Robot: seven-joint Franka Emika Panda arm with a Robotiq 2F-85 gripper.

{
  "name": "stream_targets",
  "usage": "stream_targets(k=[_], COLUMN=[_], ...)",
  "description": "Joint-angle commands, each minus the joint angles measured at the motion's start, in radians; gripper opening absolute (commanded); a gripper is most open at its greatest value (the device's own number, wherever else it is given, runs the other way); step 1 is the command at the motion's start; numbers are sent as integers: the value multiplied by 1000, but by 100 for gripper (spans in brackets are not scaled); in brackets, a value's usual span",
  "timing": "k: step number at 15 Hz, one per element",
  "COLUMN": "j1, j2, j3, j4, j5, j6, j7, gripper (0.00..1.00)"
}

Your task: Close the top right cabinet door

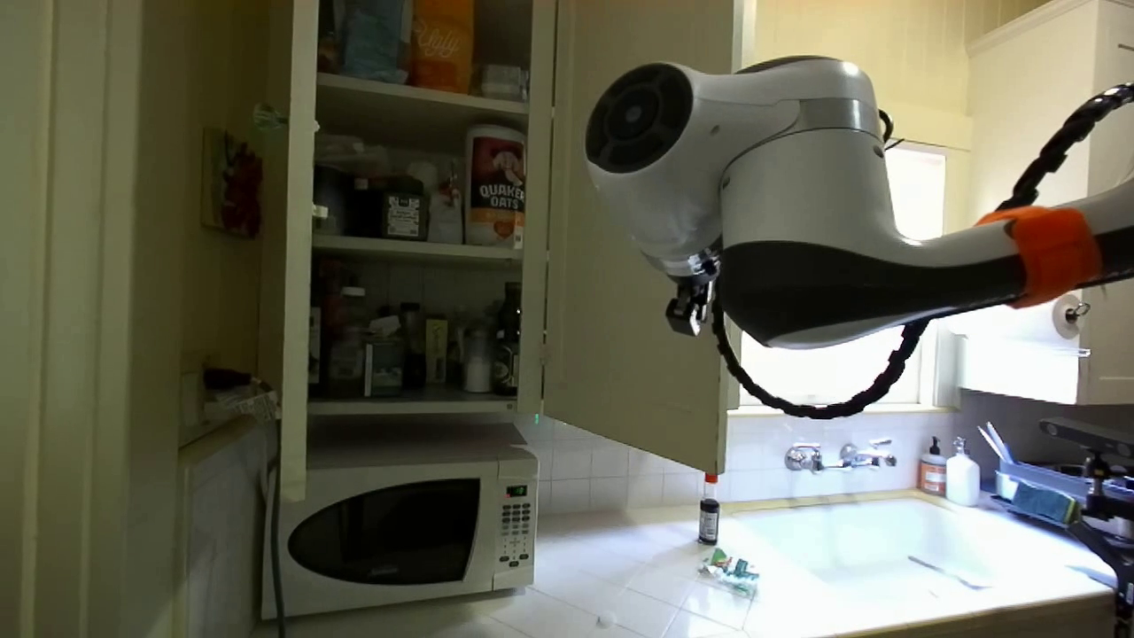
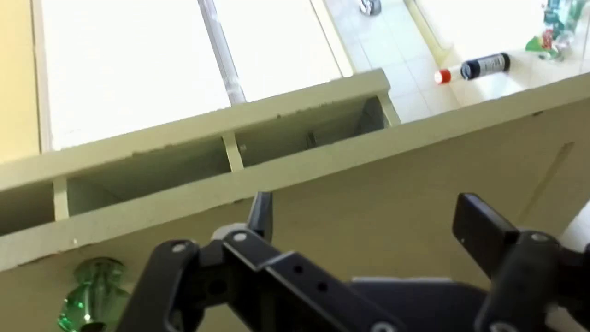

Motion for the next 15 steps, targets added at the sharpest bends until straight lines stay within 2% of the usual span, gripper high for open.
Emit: stream_targets(k=[1,3,8,9,11,12,13,15], j1=[-44,-68,17,-18,10,4,-1,-8], j2=[-63,-40,-78,-40,-46,-20,-12,-16], j3=[-84,-92,-67,-77,-55,-50,-67,-133], j4=[-40,10,-38,3,-3,13,30,48], j5=[-6,8,7,0,2,14,38,68], j6=[-64,-129,40,-11,6,-10,2,103], j7=[53,108,153,130,141,184,218,277], gripper=[100,100,100,100,100,100,100,100])
